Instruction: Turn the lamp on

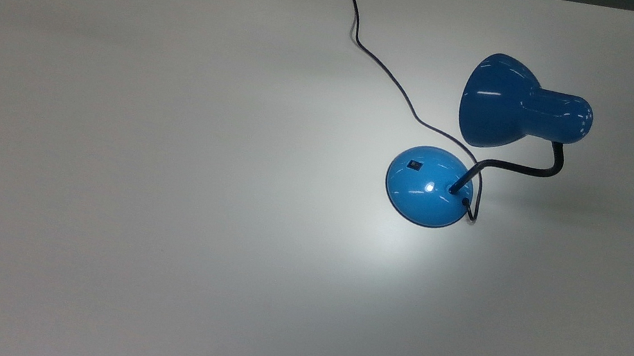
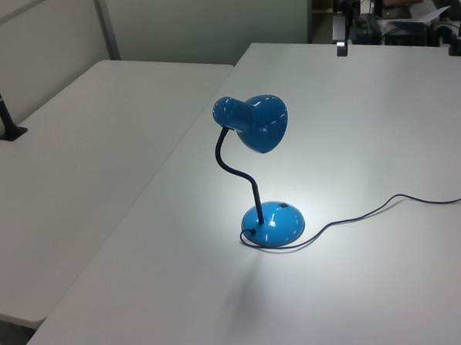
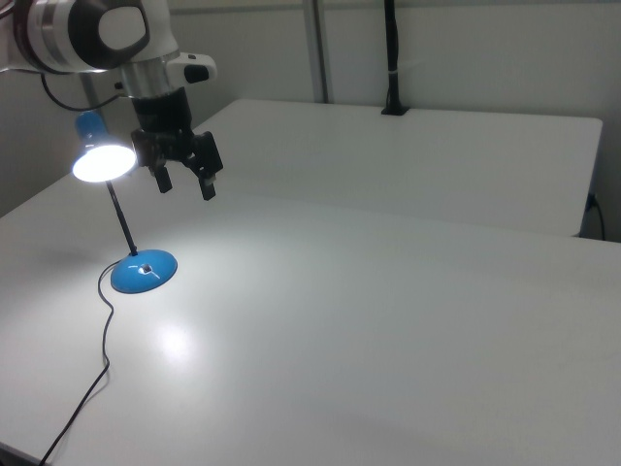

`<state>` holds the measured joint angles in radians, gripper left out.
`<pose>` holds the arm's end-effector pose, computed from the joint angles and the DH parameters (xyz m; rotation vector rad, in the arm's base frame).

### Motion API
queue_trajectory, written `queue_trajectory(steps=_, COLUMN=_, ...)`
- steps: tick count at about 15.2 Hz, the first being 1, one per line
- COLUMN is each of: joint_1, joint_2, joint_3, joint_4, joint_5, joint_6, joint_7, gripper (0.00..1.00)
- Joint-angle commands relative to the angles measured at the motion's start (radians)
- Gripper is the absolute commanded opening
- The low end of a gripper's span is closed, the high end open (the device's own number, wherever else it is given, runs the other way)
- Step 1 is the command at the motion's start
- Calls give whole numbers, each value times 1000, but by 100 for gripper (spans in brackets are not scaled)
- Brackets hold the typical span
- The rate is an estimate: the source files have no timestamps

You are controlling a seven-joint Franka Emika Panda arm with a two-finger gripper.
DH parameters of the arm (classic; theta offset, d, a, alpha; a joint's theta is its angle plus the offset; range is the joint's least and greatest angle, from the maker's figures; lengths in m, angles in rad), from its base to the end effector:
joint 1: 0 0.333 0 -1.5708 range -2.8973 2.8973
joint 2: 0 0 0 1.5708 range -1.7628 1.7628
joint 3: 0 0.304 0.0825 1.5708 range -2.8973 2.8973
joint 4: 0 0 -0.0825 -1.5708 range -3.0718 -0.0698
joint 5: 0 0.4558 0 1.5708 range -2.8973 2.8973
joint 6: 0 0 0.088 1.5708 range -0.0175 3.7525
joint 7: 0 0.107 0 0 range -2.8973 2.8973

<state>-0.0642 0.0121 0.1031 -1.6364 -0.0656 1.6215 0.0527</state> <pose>0.6319 0.0176 0.5738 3.0760 -0.0147 -0.0369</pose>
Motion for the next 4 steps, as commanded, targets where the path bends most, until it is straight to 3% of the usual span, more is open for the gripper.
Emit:
queue_trajectory(steps=1, joint_1=1, joint_2=-20, joint_3=-5, joint_4=9, joint_5=-17, joint_6=-12, joint_7=19, gripper=100)
queue_trajectory(steps=4, joint_1=1, joint_2=-17, joint_3=-11, joint_4=24, joint_5=-17, joint_6=-15, joint_7=19, gripper=100)
